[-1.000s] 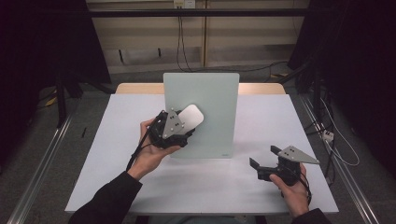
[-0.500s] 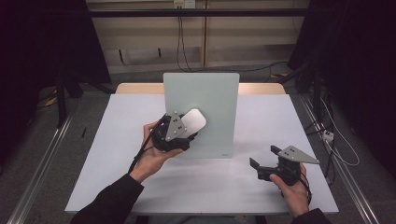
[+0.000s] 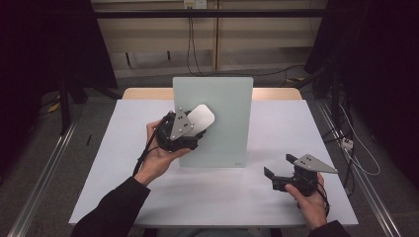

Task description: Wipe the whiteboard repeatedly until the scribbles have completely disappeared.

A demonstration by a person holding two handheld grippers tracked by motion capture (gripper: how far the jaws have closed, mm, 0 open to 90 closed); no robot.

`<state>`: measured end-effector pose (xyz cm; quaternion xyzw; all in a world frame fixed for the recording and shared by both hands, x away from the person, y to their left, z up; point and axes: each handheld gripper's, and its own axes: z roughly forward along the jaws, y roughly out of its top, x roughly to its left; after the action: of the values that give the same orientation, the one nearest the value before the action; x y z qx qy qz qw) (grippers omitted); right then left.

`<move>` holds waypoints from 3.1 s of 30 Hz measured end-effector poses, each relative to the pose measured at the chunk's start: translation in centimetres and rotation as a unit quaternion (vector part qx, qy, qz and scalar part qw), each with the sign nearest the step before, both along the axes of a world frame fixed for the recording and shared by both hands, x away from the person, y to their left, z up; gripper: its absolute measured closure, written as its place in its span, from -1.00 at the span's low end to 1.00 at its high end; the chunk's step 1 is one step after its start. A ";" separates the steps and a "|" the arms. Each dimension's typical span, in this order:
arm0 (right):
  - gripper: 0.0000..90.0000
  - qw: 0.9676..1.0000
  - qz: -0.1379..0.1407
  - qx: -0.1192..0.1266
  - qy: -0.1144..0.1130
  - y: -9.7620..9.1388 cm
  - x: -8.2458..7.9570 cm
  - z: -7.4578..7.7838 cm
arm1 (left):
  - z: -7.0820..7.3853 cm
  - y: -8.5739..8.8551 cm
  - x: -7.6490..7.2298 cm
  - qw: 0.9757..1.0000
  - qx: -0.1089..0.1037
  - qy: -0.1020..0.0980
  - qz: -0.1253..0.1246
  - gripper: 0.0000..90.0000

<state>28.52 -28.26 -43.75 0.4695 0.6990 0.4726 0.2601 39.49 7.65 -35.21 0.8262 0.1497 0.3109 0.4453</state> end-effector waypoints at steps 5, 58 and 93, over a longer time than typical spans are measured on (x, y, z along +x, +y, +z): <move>-0.88 1.000 -0.001 0.000 -0.001 0.0 0.0 0.0 | -1.9 -0.5 -0.9 1.000 0.017 0.010 -0.014 -0.33; -0.88 1.000 -0.002 -0.001 0.000 0.0 0.0 0.0 | -2.6 -0.1 -1.0 0.999 0.030 0.012 -0.031 -0.33; -0.88 1.000 -0.002 -0.001 0.000 -0.1 0.0 0.0 | -1.0 1.8 0.1 0.999 -0.026 0.030 -0.028 -0.33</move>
<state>28.55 -28.34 -43.77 0.4707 0.6983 0.4713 0.2620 39.60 9.49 -36.25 0.8270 0.1481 0.2697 0.4706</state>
